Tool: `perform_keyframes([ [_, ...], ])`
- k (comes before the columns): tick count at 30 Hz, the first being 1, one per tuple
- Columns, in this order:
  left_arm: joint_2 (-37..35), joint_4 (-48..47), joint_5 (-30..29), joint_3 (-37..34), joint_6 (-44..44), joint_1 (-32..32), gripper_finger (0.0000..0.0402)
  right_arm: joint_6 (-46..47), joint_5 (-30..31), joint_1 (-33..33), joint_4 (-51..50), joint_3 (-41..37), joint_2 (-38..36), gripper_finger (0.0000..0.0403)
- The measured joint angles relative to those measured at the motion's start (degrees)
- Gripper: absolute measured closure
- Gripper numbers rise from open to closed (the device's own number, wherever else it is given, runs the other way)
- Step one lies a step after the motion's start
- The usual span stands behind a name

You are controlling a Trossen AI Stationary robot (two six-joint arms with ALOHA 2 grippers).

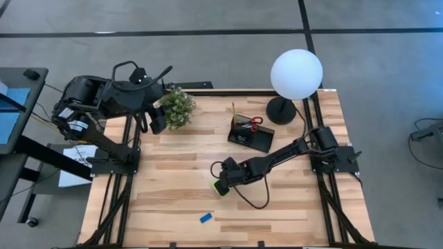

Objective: Pick and place office supplies into organizer
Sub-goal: Put the green sticky note into the black desk organizer

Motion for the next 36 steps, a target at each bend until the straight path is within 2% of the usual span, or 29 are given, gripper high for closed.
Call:
perform_keyframes([
  [9,-0.4,-0.1,-0.1,0.0,0.0,0.0,0.0207,0.6,4.6,1.0,-1.5,0.0,-4.5,0.0402],
  [16,-0.4,-0.2,-0.1,0.0,0.0,0.0,0.0207,1.0,8.1,1.0,-9.5,0.1,-8.3,0.0403],
  [22,-0.4,-0.2,-0.1,0.0,0.0,0.0,0.0207,1.1,8.4,0.9,-16.4,0.1,-9.9,0.0403],
  [36,-0.4,-0.2,-0.1,0.0,0.0,0.0,0.0207,2.3,8.4,1.0,-21.5,0.1,-10.0,0.0403],
])
